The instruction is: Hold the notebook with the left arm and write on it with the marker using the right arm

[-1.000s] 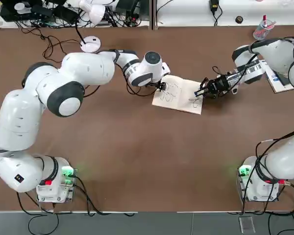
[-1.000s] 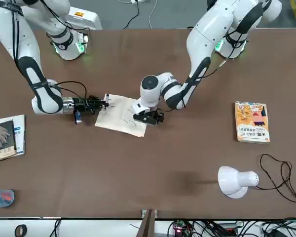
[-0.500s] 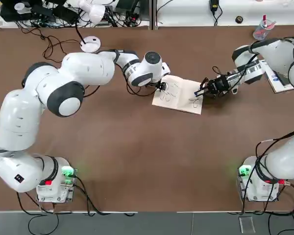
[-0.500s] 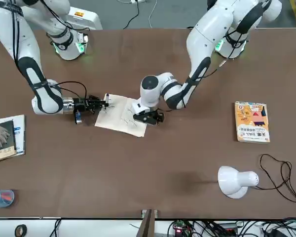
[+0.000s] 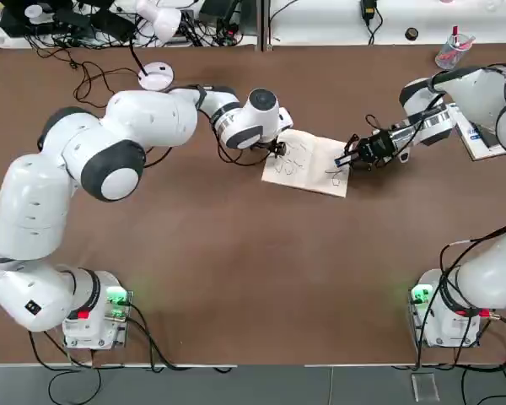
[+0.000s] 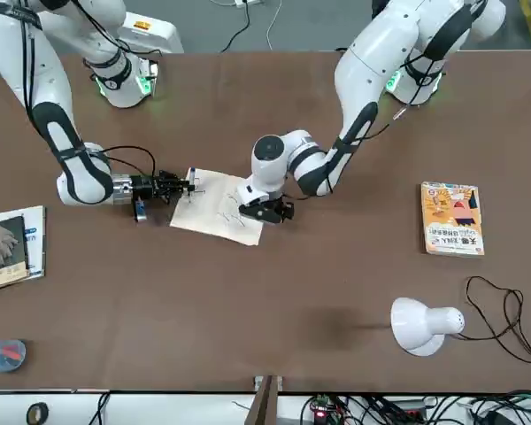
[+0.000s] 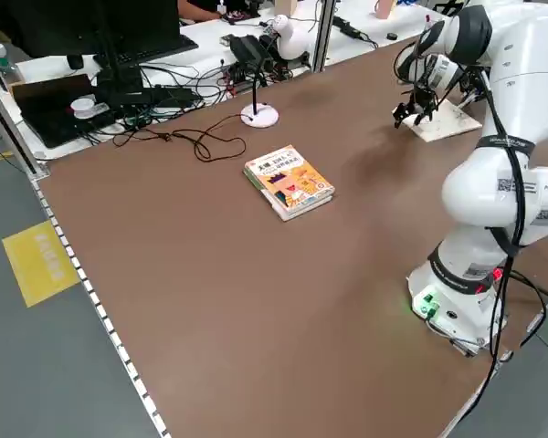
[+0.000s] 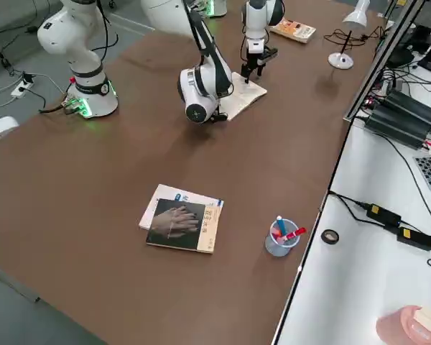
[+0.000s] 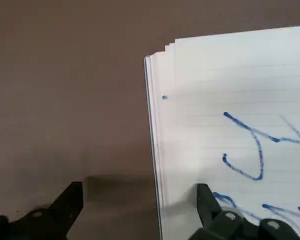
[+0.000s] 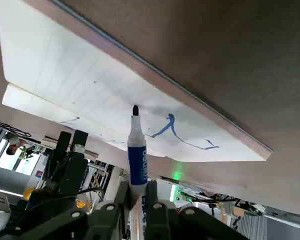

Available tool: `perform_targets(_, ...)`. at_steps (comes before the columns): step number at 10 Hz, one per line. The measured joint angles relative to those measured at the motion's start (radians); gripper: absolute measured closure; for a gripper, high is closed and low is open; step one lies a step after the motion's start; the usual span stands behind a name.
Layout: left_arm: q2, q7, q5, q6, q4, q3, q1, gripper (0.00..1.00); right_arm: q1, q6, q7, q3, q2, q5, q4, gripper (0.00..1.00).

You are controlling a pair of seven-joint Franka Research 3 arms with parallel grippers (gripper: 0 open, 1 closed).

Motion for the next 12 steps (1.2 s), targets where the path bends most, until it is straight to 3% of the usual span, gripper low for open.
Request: perform_targets(12,0.0,0.0,0.0,0.002,0.0,0.0,0.0,0.0,0.0,-0.009,-0.034,0.0,0.001,0.0,-0.011,0.83)
